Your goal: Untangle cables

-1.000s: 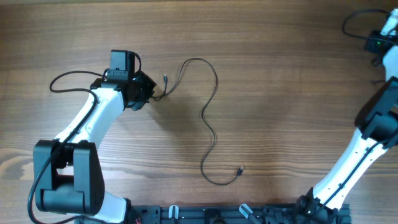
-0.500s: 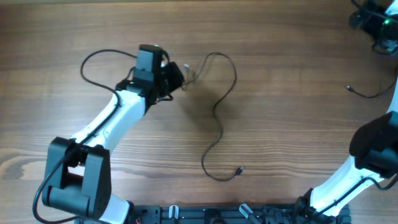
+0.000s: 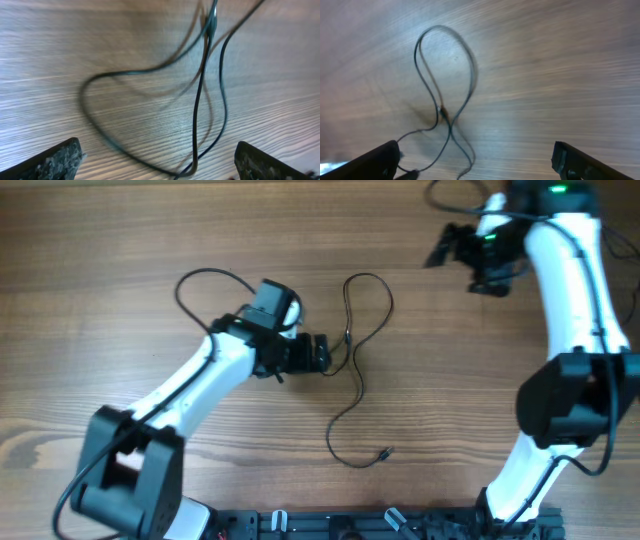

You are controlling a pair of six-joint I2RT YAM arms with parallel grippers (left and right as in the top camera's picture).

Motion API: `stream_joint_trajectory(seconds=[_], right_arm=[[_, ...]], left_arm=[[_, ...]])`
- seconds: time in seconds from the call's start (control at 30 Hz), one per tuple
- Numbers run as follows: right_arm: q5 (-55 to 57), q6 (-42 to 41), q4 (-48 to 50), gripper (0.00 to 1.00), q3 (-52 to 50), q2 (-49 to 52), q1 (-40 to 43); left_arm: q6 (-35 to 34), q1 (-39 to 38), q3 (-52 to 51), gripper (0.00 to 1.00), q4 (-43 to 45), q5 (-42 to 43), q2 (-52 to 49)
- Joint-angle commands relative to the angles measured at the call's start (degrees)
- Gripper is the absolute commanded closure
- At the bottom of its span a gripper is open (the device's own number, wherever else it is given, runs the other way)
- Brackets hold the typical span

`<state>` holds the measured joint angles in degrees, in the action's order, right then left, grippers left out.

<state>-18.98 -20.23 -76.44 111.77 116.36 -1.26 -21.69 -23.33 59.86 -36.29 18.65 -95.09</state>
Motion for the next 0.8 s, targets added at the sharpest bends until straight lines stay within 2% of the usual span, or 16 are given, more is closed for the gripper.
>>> stream_joint_trajectory(seconds=[0.0, 0.17, 0.23, 0.33, 0.47, 0.53, 0.57, 0.67, 0.7, 0.73, 0.77], right_arm=[[3.9, -6.6, 4.2, 0.00, -6.7, 0.7, -6.3], [3.3, -19.3, 17.0, 0.00, -21.9, 0.7, -15.0], [3.3, -23.7, 20.5, 0.00, -25.6, 0.7, -17.5], [5.6, -34.6, 31.3, 0.00, -31.9, 0.7, -23.4], [7.4, -45.8, 37.8, 0.00, -33.9, 2.5, -29.1], [13.9, -49.2, 39.0, 0.00, -33.9, 3.6, -31.7], [17.9, -49.4, 39.3, 0.00, -33.9, 3.9, -33.4], [19.2, -49.5, 39.1, 0.01, -33.9, 4.1, -35.6], [20.5, -50.7, 38.4, 0.04, -33.9, 4.1, -36.1], [21.0, -51.4, 38.2, 0.14, -33.9, 4.1, -36.3], [20.9, -51.4, 38.3, 0.32, -33.9, 4.1, -36.3]], left_arm=[[0.0, 7.0, 2.3, 0.00, 0.4, 6.4, 9.5], [-6.0, 20.1, 2.3, 0.00, 0.2, 3.5, 19.6], [-6.3, 24.0, 2.3, 0.00, 0.0, 2.9, 20.4], [-6.2, 29.3, 2.1, 0.00, -1.1, 2.9, 20.0], [-5.6, 31.0, 2.1, 0.00, -2.8, 2.0, 19.5], [-5.6, 31.0, 2.1, 0.00, -3.0, 1.2, 19.4], [-5.6, 31.0, 2.1, 0.00, -3.1, 1.2, 19.4], [-5.6, 31.0, 2.1, 0.00, -3.1, 1.2, 19.4], [-5.6, 31.0, 2.1, 0.00, -3.2, 1.2, 19.4], [-5.6, 31.0, 2.1, 0.00, -3.2, 1.2, 19.4], [-5.6, 31.0, 2.1, 0.00, -3.2, 1.2, 19.4]])
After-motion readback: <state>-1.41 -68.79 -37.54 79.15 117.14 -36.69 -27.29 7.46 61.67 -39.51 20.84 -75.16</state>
